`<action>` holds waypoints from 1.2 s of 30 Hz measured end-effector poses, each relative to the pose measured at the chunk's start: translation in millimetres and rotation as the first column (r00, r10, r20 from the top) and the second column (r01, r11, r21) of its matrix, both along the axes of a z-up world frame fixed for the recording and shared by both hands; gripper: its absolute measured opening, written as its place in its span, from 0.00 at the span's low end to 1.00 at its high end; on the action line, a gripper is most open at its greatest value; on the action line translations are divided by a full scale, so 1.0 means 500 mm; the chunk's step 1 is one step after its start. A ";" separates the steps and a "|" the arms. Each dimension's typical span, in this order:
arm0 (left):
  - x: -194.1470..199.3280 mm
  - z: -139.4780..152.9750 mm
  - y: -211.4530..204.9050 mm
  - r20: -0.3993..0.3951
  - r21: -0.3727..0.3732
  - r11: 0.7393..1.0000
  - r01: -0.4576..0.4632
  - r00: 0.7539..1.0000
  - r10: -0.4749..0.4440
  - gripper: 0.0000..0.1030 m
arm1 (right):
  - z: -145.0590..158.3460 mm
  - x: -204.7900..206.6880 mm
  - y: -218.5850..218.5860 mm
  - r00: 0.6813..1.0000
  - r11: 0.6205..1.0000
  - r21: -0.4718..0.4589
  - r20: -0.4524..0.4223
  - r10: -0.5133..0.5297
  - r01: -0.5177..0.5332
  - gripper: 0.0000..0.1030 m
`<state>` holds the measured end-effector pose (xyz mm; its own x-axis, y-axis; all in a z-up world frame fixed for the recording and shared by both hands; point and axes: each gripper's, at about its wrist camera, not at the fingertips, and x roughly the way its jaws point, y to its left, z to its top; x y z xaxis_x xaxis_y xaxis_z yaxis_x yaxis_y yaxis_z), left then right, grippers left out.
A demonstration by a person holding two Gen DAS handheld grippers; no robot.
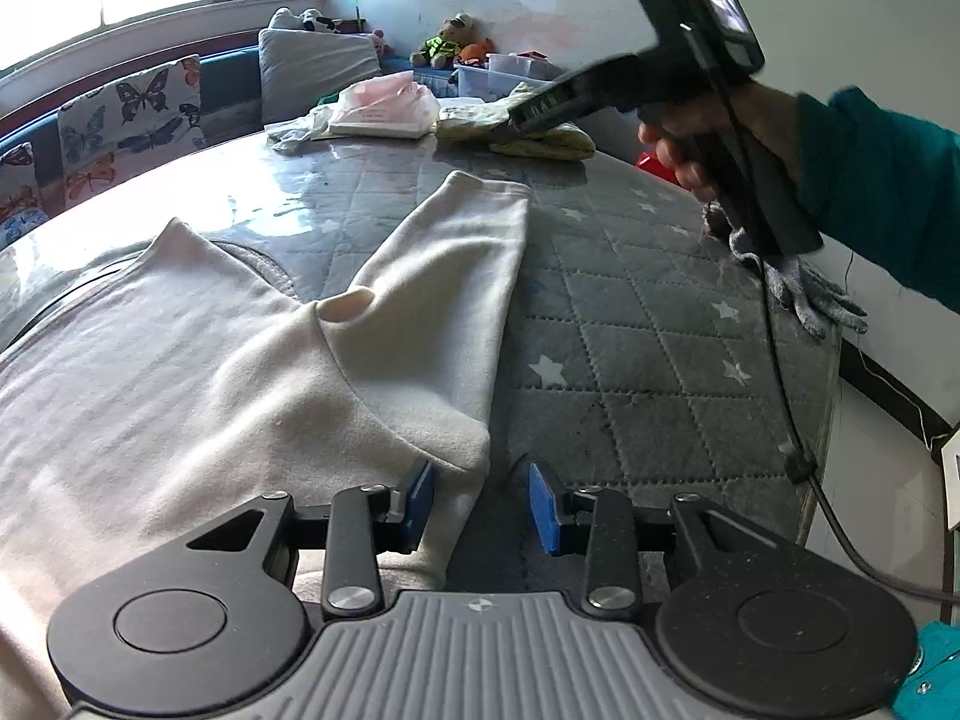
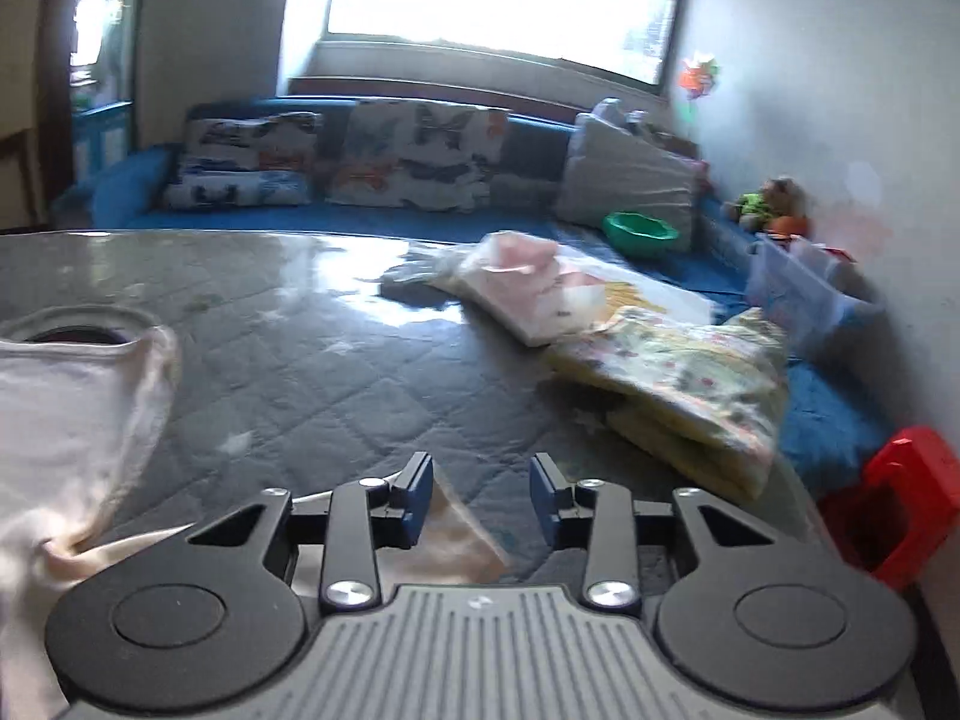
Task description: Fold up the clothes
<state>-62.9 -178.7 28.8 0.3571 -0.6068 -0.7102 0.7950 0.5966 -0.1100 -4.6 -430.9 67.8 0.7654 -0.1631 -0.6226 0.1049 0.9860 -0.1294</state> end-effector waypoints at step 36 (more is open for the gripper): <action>-0.006 0.013 -0.028 0.002 -0.022 0.999 0.029 1.000 -0.029 0.38 | -0.080 0.000 -0.062 0.989 0.993 0.084 -0.126 -0.074 0.085 0.05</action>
<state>-65.8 -192.8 35.3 0.3400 -0.6323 -0.6961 0.8123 0.5705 -0.1214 -4.4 -461.8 27.7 0.6695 -0.1604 -0.7253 0.1720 0.9833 -0.0587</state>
